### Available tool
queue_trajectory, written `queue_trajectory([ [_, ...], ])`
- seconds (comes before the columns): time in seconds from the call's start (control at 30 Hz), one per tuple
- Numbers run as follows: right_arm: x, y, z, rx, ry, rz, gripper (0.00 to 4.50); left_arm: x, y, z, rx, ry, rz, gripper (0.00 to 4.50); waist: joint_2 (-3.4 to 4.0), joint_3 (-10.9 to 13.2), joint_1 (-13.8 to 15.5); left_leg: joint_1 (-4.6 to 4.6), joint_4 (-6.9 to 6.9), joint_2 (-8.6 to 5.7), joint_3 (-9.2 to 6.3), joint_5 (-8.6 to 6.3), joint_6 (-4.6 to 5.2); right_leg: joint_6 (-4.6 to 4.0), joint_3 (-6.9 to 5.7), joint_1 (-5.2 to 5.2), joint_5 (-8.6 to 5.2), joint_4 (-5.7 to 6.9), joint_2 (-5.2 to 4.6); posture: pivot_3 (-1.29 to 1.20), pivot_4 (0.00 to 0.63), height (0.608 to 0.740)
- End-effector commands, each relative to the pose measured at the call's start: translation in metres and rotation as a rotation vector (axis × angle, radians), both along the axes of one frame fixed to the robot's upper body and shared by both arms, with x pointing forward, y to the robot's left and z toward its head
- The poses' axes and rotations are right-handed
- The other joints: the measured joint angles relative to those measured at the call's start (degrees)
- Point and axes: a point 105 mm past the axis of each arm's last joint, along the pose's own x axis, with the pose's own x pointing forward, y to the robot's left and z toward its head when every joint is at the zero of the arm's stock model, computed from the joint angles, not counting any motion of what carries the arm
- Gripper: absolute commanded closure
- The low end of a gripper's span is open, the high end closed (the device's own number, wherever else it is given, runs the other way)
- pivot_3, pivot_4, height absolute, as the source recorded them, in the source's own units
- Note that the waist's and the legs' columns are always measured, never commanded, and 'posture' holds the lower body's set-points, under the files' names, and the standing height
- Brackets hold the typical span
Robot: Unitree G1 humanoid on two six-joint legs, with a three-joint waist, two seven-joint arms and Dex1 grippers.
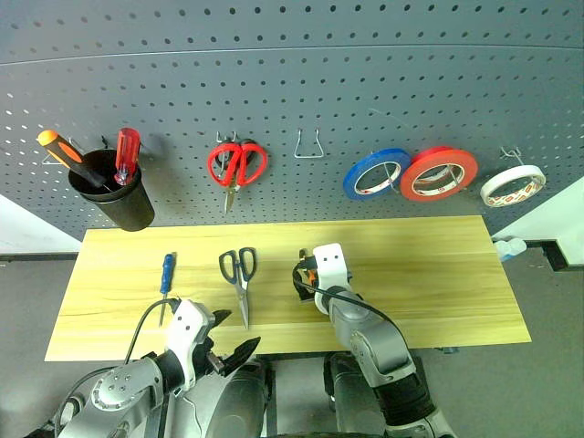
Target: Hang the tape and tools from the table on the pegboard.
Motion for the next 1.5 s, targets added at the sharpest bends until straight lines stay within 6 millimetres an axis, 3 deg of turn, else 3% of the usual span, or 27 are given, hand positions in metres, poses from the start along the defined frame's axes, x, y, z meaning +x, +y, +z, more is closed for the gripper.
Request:
queue_trajectory([
  [0.03, 0.002, 0.025, 0.016, 0.083, -0.034, 0.011, 0.03, -0.003, -0.004, 0.006, -0.014, -0.015, -0.009, 0.00, -0.03, 0.1, 0.0, 0.00, 0.00, 0.00, -0.01, 0.00, 0.00, 0.00, 0.00, 0.00, 0.00, 0.00, 0.00, 0.08, 0.294, 0.724],
  [1.03, 0.004, 0.021, 0.001, 0.010, 0.145, 0.013, 0.03, -0.011, -0.009, 0.007, -0.027, -0.003, 0.016, 0.00, 0.01, 1.0, -0.1, -0.03, 0.00, 0.00, -0.02, 0.00, 0.00, -0.02, -0.02, -0.01, 0.01, -0.02, -0.01, 0.08, 0.314, 0.724],
  [1.5, 0.006, 0.013, 0.002, -0.028, 0.125, -0.003, 0.03, -0.010, -0.010, 0.006, -0.034, -0.003, 0.020, 0.00, 0.01, 1.1, -0.1, -0.03, 0.00, 0.00, -0.02, 0.00, 0.00, -0.02, -0.03, -0.02, 0.01, -0.02, -0.01, 0.07, 0.308, 0.724],
])
